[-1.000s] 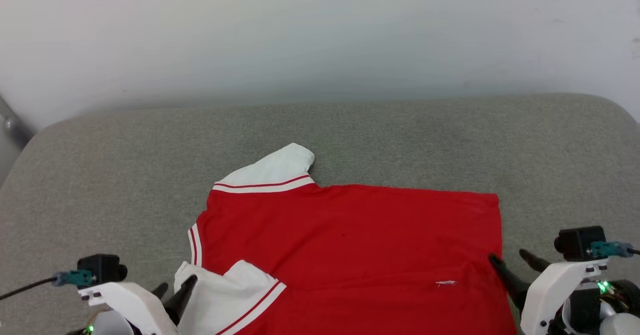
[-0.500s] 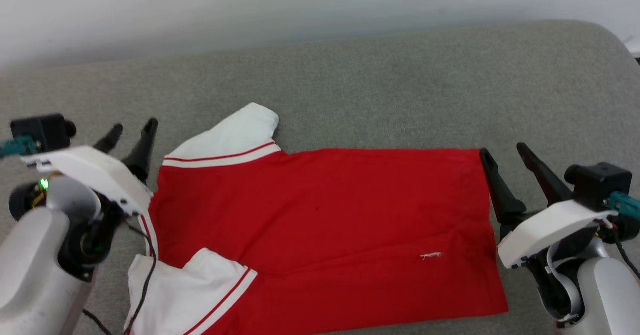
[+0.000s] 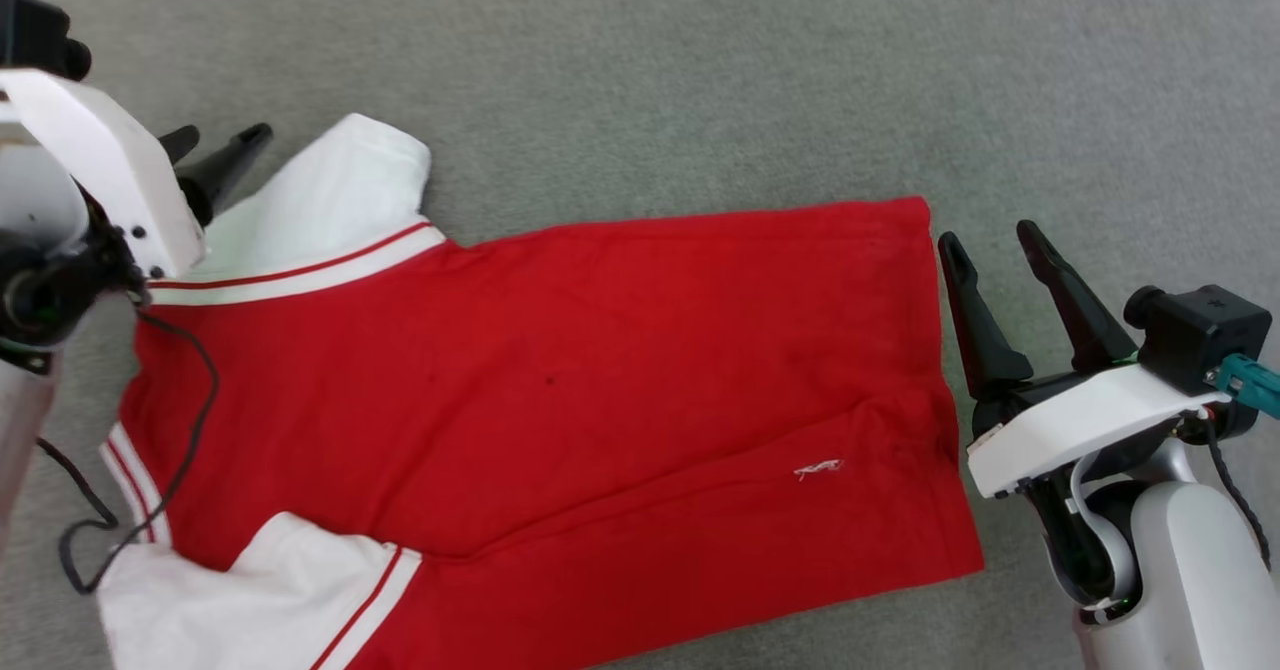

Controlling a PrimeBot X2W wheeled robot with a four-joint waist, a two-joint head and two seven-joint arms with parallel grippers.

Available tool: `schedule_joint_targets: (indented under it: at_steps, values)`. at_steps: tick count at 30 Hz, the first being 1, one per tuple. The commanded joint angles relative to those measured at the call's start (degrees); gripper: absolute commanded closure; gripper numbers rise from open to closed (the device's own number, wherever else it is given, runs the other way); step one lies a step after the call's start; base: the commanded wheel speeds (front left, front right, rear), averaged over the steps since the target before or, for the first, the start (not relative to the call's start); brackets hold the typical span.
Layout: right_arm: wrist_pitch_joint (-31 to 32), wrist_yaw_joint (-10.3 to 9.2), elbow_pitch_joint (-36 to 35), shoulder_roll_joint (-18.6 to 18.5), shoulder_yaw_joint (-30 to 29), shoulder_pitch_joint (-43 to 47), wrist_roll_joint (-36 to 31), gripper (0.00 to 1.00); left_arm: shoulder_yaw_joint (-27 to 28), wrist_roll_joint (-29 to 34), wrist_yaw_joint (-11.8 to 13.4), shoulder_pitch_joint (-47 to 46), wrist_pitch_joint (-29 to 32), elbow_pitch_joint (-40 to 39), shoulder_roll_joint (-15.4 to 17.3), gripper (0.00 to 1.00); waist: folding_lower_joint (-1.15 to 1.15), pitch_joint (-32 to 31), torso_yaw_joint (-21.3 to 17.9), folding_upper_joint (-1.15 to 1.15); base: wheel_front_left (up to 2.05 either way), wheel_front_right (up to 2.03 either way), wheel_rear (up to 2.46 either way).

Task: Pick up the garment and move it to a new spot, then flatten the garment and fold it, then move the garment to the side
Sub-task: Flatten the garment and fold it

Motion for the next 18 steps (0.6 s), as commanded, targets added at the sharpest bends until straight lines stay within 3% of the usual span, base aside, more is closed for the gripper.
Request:
schedule_joint_targets:
  at_steps: [1,7,12,13,14,16,18]
  values:
    - [-0.18,-0.02,0.04,0.49,0.25,-0.83,0.18,0.0,-0.72,-0.29,-0.39,-1.24,2.65,0.49,0.91,0.0,-0.01,2.33,-1.95,0.0,0.0,0.0,0.0]
    - [-0.61,-0.02,-0.29,1.33,1.31,-1.45,1.06,0.0,-3.31,-1.36,-0.94,-4.32,13.1,1.65,3.66,0.0,-0.01,5.82,-3.75,0.0,0.0,0.0,0.0]
    - [-0.96,-0.02,0.55,1.68,0.82,-1.5,2.08,0.0,-6.45,-3.65,1.42,-1.47,22.34,4.01,2.57,0.0,-0.01,6.58,-4.17,0.0,0.0,0.0,0.0]
    - [-0.87,-0.02,0.73,1.74,0.72,-1.57,2.21,0.0,-6.96,-4.32,1.85,-0.79,24.07,4.32,2.22,0.18,-0.01,6.62,-4.2,0.0,0.0,0.0,0.0]
    - [-0.73,-0.02,0.75,1.81,0.65,-1.67,2.52,0.0,-7.25,-4.94,2.17,-0.23,25.33,4.35,1.79,0.55,-0.01,6.67,-4.22,0.0,0.0,0.0,0.0]
    - [-0.46,-0.02,0.82,1.8,0.51,-1.96,3.05,0.0,-7.47,-5.4,2.5,0.35,25.82,3.88,1.19,1.0,-0.01,6.72,-4.2,0.0,0.0,0.0,0.0]
    - [0.09,-0.02,0.92,1.68,0.56,-2.25,3.49,0.0,-7.28,-5.59,2.29,0.49,25.0,3.6,0.85,1.0,-0.01,6.72,-4.15,0.0,0.0,0.0,0.0]
